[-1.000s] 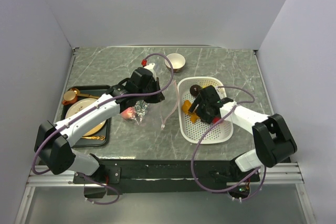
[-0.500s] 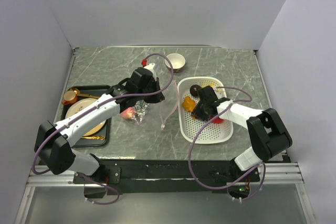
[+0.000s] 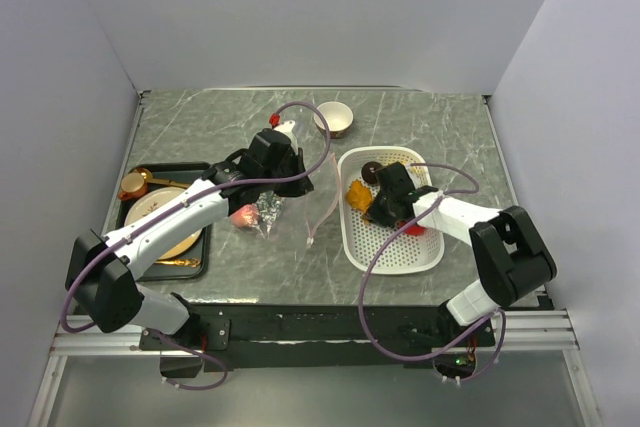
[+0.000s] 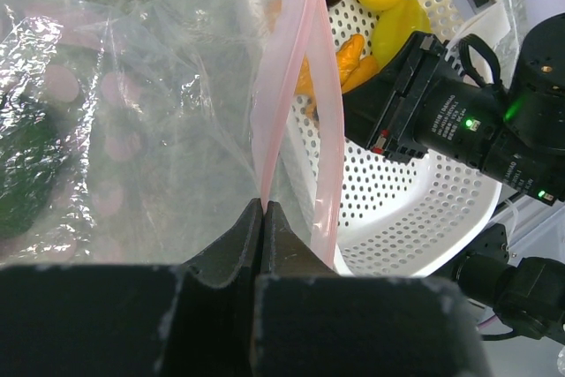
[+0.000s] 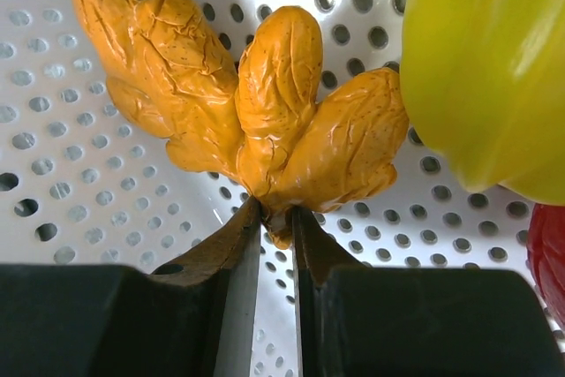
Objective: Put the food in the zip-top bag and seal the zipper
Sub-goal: Pick up the fake vegetable from the bin.
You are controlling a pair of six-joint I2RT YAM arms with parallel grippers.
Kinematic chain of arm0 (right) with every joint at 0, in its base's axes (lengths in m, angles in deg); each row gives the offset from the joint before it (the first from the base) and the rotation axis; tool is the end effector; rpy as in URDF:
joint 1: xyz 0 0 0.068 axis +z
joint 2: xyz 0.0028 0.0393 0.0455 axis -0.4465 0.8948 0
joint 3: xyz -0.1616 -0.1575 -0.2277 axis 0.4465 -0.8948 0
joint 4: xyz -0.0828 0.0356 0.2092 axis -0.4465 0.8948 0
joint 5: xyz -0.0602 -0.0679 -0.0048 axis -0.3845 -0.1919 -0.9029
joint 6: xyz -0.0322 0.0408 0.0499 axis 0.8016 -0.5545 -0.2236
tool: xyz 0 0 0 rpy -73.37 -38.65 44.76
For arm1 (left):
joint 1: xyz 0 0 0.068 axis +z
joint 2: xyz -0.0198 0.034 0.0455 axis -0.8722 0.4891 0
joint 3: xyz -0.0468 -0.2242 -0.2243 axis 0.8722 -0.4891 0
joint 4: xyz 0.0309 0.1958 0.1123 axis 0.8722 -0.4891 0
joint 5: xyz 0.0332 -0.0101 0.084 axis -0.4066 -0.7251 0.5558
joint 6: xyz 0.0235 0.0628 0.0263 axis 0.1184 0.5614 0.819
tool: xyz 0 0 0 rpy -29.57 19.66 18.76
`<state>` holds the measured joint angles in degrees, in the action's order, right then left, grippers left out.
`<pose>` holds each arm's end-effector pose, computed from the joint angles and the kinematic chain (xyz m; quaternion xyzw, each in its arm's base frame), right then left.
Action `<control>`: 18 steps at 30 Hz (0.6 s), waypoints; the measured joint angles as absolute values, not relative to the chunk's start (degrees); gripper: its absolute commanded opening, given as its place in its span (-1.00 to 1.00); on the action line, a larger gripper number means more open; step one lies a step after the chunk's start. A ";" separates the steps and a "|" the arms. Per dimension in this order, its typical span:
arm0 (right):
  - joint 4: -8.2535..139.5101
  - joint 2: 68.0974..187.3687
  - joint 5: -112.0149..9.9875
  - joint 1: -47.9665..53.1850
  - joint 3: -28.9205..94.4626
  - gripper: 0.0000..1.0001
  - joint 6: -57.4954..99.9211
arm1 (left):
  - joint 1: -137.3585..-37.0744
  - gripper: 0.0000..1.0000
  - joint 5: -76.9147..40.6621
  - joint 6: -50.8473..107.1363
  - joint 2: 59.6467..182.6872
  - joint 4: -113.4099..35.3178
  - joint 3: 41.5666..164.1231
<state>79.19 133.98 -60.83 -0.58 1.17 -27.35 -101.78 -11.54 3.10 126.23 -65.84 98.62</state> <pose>0.2440 0.1163 0.2143 0.2490 0.9269 0.1687 0.2244 0.2185 -0.1926 0.3549 0.0412 0.8947 -0.2890 0.3380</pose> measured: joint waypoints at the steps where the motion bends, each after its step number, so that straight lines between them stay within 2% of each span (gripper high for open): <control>1: 79.27 133.81 -60.94 -0.58 1.17 -1.00 -27.17 | -101.78 -0.98 -11.54 3.10 126.23 -65.86 98.60; 5: 81.79 130.35 -62.53 -0.58 1.19 -1.00 -26.06 | -101.78 -0.98 -11.54 3.10 126.23 -65.84 98.60; 12: 85.68 117.30 -64.72 -0.52 1.17 -1.00 -25.97 | -101.78 -0.98 -11.58 3.10 126.23 -65.77 98.60; 18: 90.81 113.83 -66.77 -0.52 2.37 -1.00 -23.04 | -101.78 -0.98 -11.71 3.10 126.31 -65.77 98.60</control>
